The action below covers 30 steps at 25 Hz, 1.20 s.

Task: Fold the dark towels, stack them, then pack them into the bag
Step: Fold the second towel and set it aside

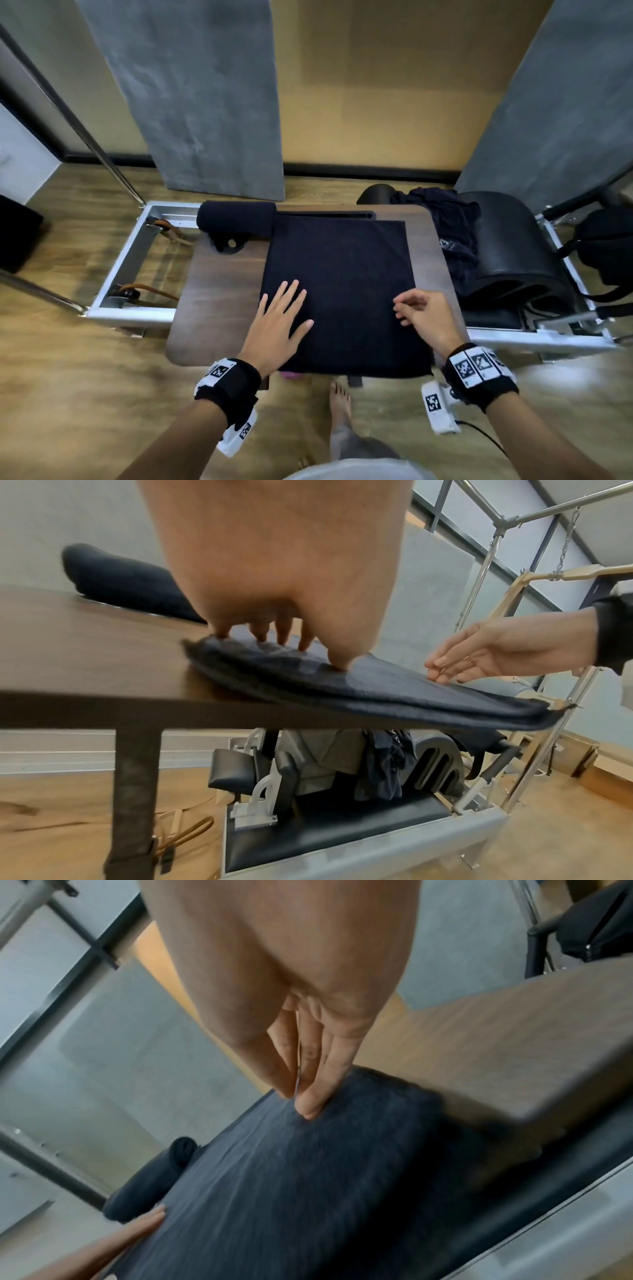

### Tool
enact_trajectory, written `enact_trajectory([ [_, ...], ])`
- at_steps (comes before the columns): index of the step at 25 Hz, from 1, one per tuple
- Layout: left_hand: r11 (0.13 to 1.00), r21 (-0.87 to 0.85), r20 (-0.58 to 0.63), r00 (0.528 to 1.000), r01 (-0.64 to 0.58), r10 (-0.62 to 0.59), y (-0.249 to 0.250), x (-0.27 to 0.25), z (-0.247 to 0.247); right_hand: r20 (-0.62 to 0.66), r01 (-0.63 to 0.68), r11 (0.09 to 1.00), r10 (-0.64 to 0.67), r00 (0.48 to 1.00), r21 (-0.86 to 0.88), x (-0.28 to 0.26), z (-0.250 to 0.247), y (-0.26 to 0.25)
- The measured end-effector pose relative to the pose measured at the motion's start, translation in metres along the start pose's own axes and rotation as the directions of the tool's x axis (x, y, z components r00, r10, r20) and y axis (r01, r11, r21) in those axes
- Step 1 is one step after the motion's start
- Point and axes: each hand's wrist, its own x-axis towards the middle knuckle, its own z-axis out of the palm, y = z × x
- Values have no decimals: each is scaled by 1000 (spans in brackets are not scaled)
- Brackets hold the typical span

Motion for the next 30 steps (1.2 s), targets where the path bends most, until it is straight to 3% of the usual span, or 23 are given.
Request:
enact_trajectory([
  [3,994,-70,-38,996,-87,85,-6,-40,7,29,180,971,-177,984,-156,-46,2,13],
  [5,991,-61,-8,993,-119,119,-9,-60,10,199,294,917,-246,949,-269,-73,5,22],
  [6,992,-30,16,992,-125,126,-10,-69,11,317,354,865,-245,916,-354,-84,8,27],
  [8,991,28,36,991,-129,128,-14,-79,10,479,487,674,-220,850,-555,-98,10,37],
  [10,992,21,21,992,-127,126,-17,-85,8,512,562,514,-251,821,-648,-106,9,42],
  [11,992,0,5,992,-125,125,-18,-86,6,504,563,512,-264,822,-649,-108,6,41],
  [14,987,-141,-43,996,-81,76,-19,-87,-2,501,526,673,-259,826,-519,-110,-5,34],
  [17,962,-272,-97,995,-9,-18,-18,-81,-19,440,403,817,-209,873,-412,-104,-23,19],
  [19,888,-459,-125,986,38,-107,-18,-72,-37,388,351,854,-196,900,-385,-95,-37,5],
  [22,766,-643,-161,974,21,-162,-17,-54,-63,301,235,954,-172,938,-188,-75,-54,-14],
  [26,635,-773,-213,935,17,-284,-15,-14,-81,126,125,991,-129,983,43,-28,-61,-37],
  [30,561,-825,-207,883,75,-422,-22,46,-79,100,27,985,-44,994,169,32,-62,-48],
])
